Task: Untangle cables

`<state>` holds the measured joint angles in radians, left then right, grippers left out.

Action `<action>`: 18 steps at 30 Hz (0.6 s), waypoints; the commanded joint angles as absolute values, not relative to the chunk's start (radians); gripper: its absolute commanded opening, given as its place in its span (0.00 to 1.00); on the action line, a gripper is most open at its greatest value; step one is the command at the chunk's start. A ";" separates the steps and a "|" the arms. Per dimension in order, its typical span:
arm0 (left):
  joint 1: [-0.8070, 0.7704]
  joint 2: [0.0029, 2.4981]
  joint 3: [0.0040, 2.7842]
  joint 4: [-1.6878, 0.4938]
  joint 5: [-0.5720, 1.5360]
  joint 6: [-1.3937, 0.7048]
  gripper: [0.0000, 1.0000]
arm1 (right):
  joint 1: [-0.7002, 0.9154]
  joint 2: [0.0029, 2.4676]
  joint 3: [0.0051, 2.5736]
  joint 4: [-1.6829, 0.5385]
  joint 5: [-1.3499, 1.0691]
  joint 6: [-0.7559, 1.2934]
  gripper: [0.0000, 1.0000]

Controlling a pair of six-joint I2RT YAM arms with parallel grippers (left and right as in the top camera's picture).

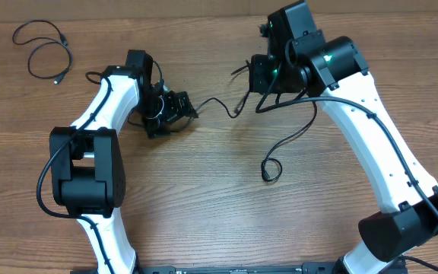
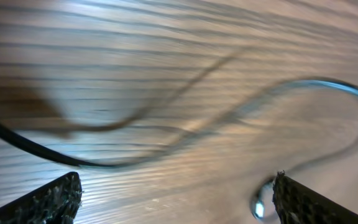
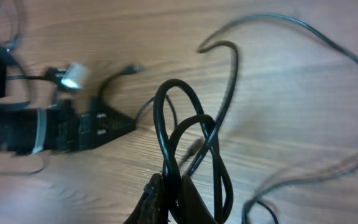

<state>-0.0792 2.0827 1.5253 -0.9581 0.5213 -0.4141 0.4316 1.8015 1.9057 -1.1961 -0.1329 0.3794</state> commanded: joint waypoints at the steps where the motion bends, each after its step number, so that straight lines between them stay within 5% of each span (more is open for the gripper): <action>1: -0.081 2.090 1.515 -0.958 0.617 -0.336 1.00 | 0.430 1.808 1.883 -1.188 -0.342 0.345 0.04; 4: -0.081 2.090 1.515 -1.000 0.437 -0.526 0.95 | 0.430 1.808 1.883 -1.180 -0.405 0.196 0.04; 11: -0.089 2.090 1.513 -1.044 0.162 -0.672 0.90 | 0.430 1.808 1.883 -1.271 0.093 0.526 0.04; 18: -0.092 2.090 1.505 -1.050 -0.026 -0.743 0.66 | 0.430 1.808 1.883 -1.290 0.184 0.535 0.06</action>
